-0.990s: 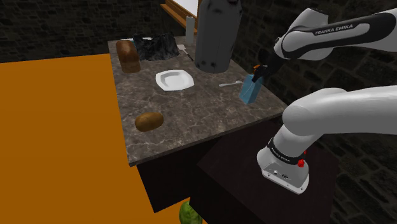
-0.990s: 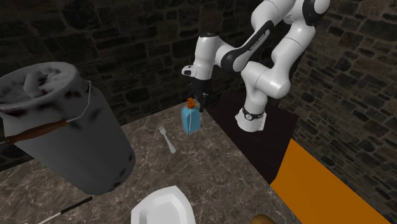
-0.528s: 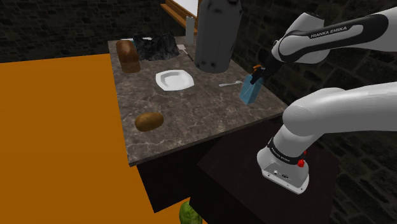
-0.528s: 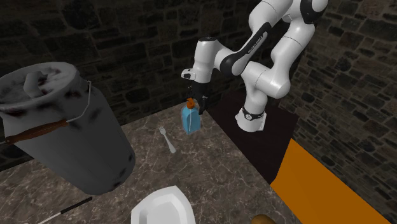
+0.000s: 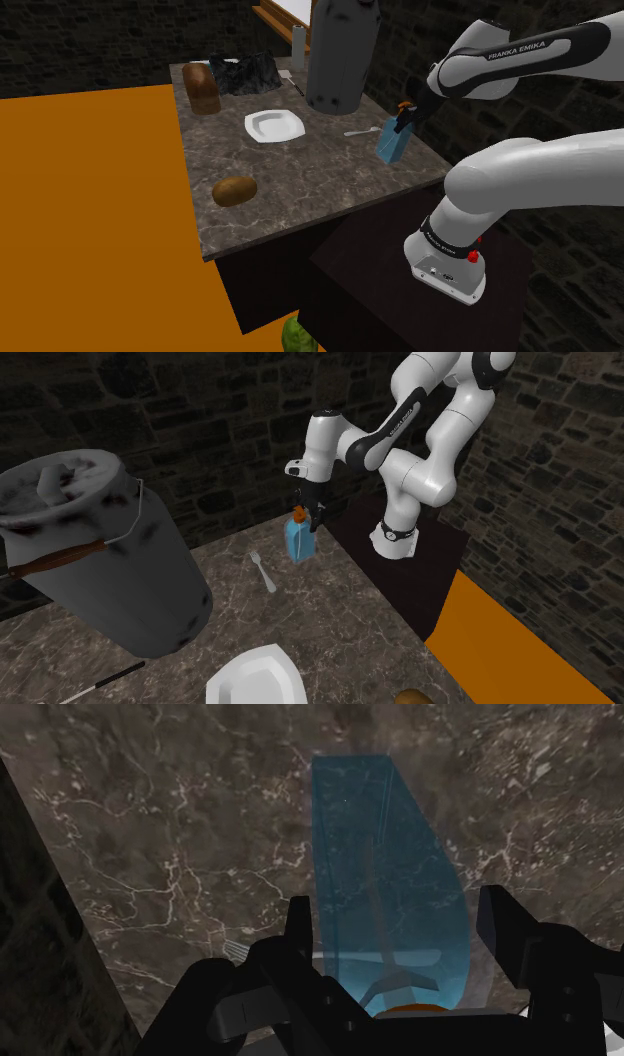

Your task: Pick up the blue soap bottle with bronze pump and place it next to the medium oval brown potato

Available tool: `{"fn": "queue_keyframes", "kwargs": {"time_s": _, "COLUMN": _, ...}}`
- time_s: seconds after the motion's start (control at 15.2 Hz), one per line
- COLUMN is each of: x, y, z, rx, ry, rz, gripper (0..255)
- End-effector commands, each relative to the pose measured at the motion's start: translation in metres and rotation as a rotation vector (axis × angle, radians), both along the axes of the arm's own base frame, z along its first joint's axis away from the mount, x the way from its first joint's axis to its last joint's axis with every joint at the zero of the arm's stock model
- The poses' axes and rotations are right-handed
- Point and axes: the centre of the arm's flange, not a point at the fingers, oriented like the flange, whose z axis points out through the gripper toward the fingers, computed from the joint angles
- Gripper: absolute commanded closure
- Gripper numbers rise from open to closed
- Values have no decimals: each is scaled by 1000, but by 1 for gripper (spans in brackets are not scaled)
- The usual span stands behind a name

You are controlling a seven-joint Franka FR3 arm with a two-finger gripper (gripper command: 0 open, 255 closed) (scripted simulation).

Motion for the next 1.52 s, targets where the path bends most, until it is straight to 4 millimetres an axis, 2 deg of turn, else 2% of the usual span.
{"fn": "queue_keyframes", "kwargs": {"time_s": 0.0, "x": 0, "y": 0, "z": -1, "rx": 1, "ry": 2, "rz": 0, "gripper": 255}}
{"fn": "queue_keyframes", "kwargs": {"time_s": 0.2, "x": 0, "y": 0, "z": -1, "rx": 1, "ry": 2, "rz": 0, "gripper": 255}}
{"fn": "queue_keyframes", "kwargs": {"time_s": 1.45, "x": 0, "y": 0, "z": 100, "rx": 1, "ry": 2, "rz": 0, "gripper": 255}}
